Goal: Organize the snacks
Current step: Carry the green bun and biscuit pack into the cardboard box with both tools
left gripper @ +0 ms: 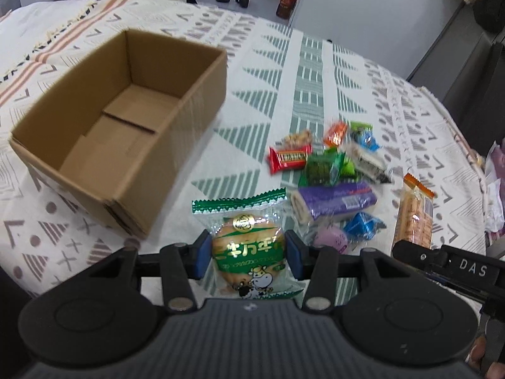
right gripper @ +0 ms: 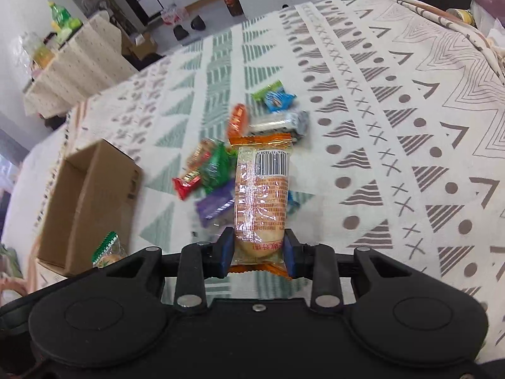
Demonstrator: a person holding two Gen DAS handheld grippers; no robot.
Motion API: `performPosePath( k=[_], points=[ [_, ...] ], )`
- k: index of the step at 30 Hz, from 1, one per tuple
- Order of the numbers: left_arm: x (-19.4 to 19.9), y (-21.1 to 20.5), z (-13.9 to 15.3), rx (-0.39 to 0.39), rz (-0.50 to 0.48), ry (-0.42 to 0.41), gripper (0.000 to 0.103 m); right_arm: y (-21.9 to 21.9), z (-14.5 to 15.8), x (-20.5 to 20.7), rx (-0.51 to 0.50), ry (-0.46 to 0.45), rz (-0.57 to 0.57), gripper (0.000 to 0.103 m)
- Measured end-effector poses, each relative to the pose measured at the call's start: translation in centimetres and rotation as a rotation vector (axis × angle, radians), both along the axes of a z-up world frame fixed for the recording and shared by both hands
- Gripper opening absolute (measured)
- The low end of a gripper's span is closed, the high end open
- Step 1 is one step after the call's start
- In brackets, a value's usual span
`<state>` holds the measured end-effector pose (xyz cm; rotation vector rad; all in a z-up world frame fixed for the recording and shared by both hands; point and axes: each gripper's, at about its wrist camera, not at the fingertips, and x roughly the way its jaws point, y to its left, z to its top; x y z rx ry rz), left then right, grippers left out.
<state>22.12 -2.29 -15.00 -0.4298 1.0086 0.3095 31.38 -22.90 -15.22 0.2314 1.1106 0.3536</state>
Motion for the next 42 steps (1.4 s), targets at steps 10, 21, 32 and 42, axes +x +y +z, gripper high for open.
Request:
performPosePath(
  k=[10,21,32,42],
  points=[
    [-1.7,2.9,3.2,0.0,0.002,-0.067,0.047,2.7,3.6,-2.1,0.075,-0.061,-0.001,0.032],
    [-2.9,7.2,5.4,-0.01,0.024,-0.112,0.047,7.1,5.7,-3.4,0.13,-0.098,0.025,0.032],
    [-2.9,11.6,5.9,-0.014,0.051,-0.126,0.048,11.5,6.6,-3.6,0.147,-0.111,0.056,0.032],
    [-1.7,15.4,5.1,-0.008,0.071,-0.09,0.048,16.3,6.2,-3.6,0.171,-0.083,0.097,0.032]
  ],
)
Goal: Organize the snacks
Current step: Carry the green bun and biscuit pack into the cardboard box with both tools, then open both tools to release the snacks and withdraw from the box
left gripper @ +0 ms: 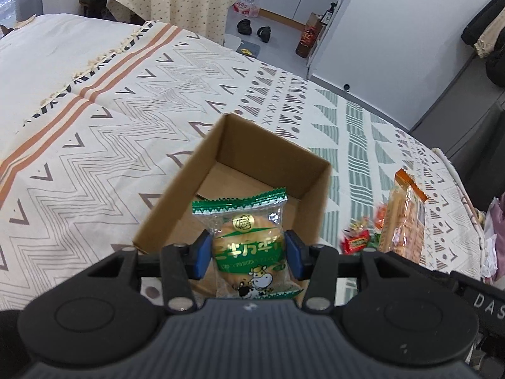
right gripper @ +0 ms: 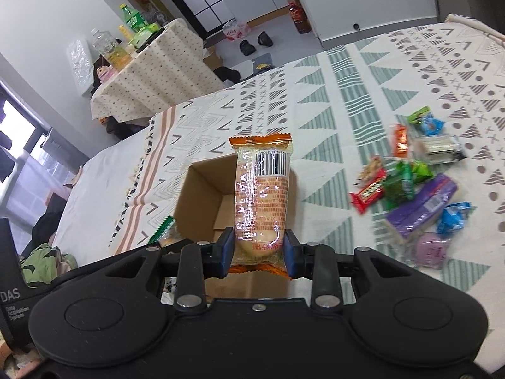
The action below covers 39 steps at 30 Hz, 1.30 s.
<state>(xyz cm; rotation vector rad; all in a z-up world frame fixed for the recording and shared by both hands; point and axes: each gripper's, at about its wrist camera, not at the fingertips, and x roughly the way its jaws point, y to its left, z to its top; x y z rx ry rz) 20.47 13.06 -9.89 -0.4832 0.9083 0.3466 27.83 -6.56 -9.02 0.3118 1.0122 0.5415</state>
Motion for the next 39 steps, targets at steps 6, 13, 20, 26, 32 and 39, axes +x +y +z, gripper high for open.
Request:
performPosePath(
  k=[6,13,20,26,32,39],
  points=[
    [0.8,2.1,-1.0,0.001,0.015,0.025,0.048,3.0,-0.6,0.4,-0.006,0.02,0.032,0.032],
    [1.5,4.0,-2.2,-0.013,0.033,0.067,0.048,5.6,-1.7,0.8,-0.033,0.058,0.052,0.032],
    [1.4,5.5,-2.2,-0.041,0.05,0.087,0.054,7.3,-2.7,1.0,-0.06,0.083,0.054,0.032],
    [0.8,6.4,-1.4,-0.022,0.073,0.075,0.062,8.4,-2.7,0.8,-0.062,0.07,0.071,0.043],
    [0.2,6.6,-0.9,-0.007,0.077,0.094,0.074,6.7,-1.7,0.2,-0.054,0.065,0.027,0.063],
    [-1.1,5.7,0.1,0.037,0.077,0.073,0.091,4.7,-0.7,-1.5,-0.109,0.009,-0.065,0.083]
  ],
)
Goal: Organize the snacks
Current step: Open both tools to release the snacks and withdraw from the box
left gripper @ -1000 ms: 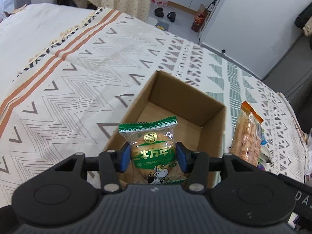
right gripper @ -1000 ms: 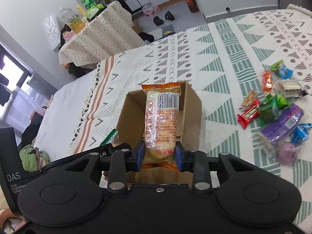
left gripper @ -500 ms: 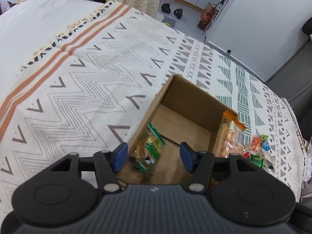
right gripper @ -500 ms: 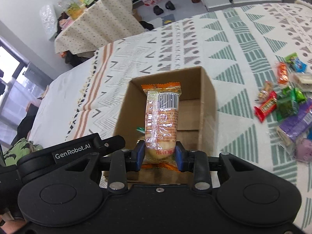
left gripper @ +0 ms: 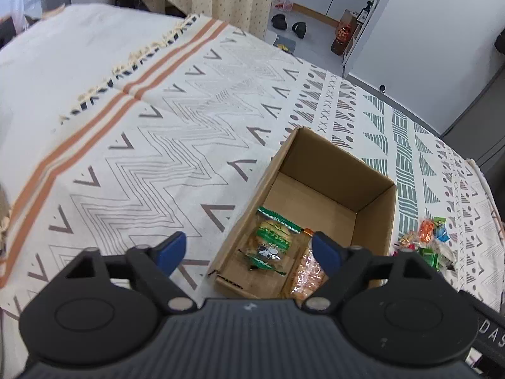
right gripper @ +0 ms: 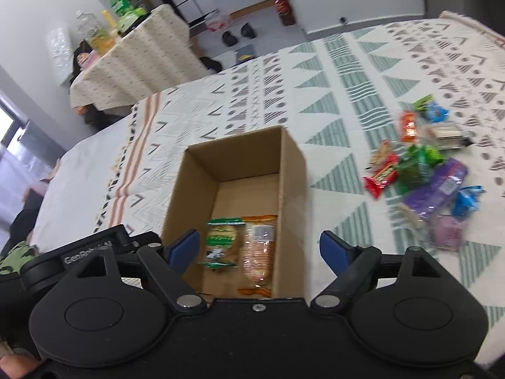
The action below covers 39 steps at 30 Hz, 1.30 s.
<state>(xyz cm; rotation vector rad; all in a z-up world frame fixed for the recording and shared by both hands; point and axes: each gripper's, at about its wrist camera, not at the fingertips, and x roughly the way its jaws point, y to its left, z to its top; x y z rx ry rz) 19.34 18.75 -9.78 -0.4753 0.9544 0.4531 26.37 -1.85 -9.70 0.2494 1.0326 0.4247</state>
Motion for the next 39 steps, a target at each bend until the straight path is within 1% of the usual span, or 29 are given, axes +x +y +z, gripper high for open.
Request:
performPosePath(
  k=[3,4,5,7,11,13,16,20,23,26,29,32,39],
  points=[
    [-0.6,-0.4,0.4,0.001,-0.011,-0.019,0.098,-0.5,0.4,-0.9,-0.008,-0.026,-0.018,0.086],
    [-0.9,-0.5,0.5,0.006,-0.011,-0.025,0.102,-0.6,0.5,-1.2,-0.012,-0.032,-0.024,0.087],
    [-1.1,-0.7,0.6,0.011,-0.014,-0.029,0.103,-0.8,0.6,-1.4,-0.015,-0.038,-0.029,0.088],
    [-1.6,-1.1,0.8,0.013,-0.025,-0.042,0.103,-1.2,0.8,-1.9,-0.022,-0.056,-0.04,0.092],
    [-2.3,-2.3,1.0,0.036,-0.053,-0.044,0.103,-2.7,1.2,-2.4,0.002,-0.068,-0.073,0.094],
    [-2.6,-2.7,1.1,0.041,-0.062,-0.054,0.103,-3.4,1.3,-2.7,0.009,-0.081,-0.096,0.099],
    [-3.1,-3.3,1.2,0.027,-0.074,-0.058,0.103,-4.5,1.5,-2.8,0.005,-0.094,-0.121,0.103],
    [-3.3,-4.6,1.4,0.02,-0.106,-0.061,0.103,-5.8,1.8,-2.6,0.011,-0.094,-0.131,0.103],
    [-3.1,-5.7,1.2,-0.02,-0.144,-0.059,0.103,-7.0,1.9,-2.5,0.031,-0.092,-0.133,0.103],
    [-2.8,-7.1,1.2,0.001,-0.172,-0.052,0.103,-7.9,1.8,-2.4,0.013,-0.1,-0.146,0.103],
    [-2.4,-8.0,1.1,-0.024,-0.183,-0.053,0.103,-9.1,1.9,-2.2,0.011,-0.105,-0.16,0.103],
    [-1.9,-9.1,1.1,-0.024,-0.205,-0.056,0.103,-10.3,2.0,-2.0,0.001,-0.114,-0.174,0.103],
    [-0.5,-11.6,1.0,-0.03,-0.229,-0.061,0.103,-13.2,1.2,-0.9,-0.002,-0.083,-0.204,0.103]
  ],
)
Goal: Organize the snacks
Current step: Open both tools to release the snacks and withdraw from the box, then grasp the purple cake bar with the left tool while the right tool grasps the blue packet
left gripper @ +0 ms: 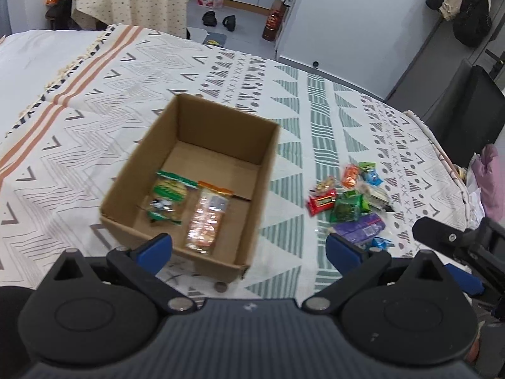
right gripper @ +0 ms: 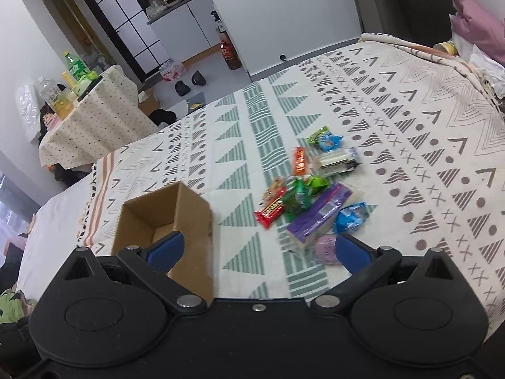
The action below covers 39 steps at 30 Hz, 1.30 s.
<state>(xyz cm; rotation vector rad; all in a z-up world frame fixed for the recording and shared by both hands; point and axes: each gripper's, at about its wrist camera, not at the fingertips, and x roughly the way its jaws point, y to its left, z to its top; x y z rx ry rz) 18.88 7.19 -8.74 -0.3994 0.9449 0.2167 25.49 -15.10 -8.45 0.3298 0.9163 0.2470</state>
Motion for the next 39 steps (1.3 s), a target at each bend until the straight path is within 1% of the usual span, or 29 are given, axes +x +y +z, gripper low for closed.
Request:
performPosePath(
  k=[4,6,8,11,15,17,19,22,29,31,34,39],
  points=[
    [0.9,-1.3,-0.1,-0.034,-0.002,-0.007,0.103,-1.8,-0.5,1.1,0.022,0.04,-0.01,0.102],
    [1.3,-2.1,-0.3,-0.032,0.004,-0.001,0.102,-2.7,-0.6,1.6,0.008,0.049,-0.012,0.102],
    [1.6,-2.8,-0.4,-0.046,0.005,-0.003,0.102,-3.5,-0.9,2.0,0.015,0.064,-0.015,0.101],
    [2.1,-3.8,-0.5,-0.048,0.009,-0.002,0.101,-4.5,-1.1,2.7,0.011,0.073,-0.01,0.099],
    [3.0,-4.7,-0.9,-0.078,0.021,0.0,0.101,-5.5,-1.7,3.8,0.015,0.1,0.007,0.093],
    [3.4,-5.2,-1.1,-0.081,0.022,-0.003,0.1,-5.9,-2.1,4.3,0.018,0.117,0.016,0.091],
    [3.8,-5.8,-1.4,-0.08,0.022,0.002,0.099,-6.3,-2.7,4.9,0.026,0.138,0.02,0.083],
    [4.5,-6.5,-1.9,-0.094,0.023,0.009,0.096,-7.0,-3.4,5.7,0.039,0.162,0.023,0.078],
    [6.5,-8.2,-3.7,-0.113,0.01,0.037,0.093,-8.9,-6.1,7.7,0.085,0.226,-0.01,0.071],
    [7.2,-8.6,-4.3,-0.112,0.003,0.048,0.092,-9.2,-7.0,8.1,0.095,0.249,-0.014,0.066],
    [8.3,-9.1,-5.2,-0.111,-0.009,0.063,0.09,-9.5,-8.6,8.8,0.119,0.29,-0.019,0.06],
    [10.1,-9.7,-7.0,-0.096,-0.04,0.091,0.09,-9.6,-11.0,10.0,0.147,0.348,-0.04,0.06]
  ],
)
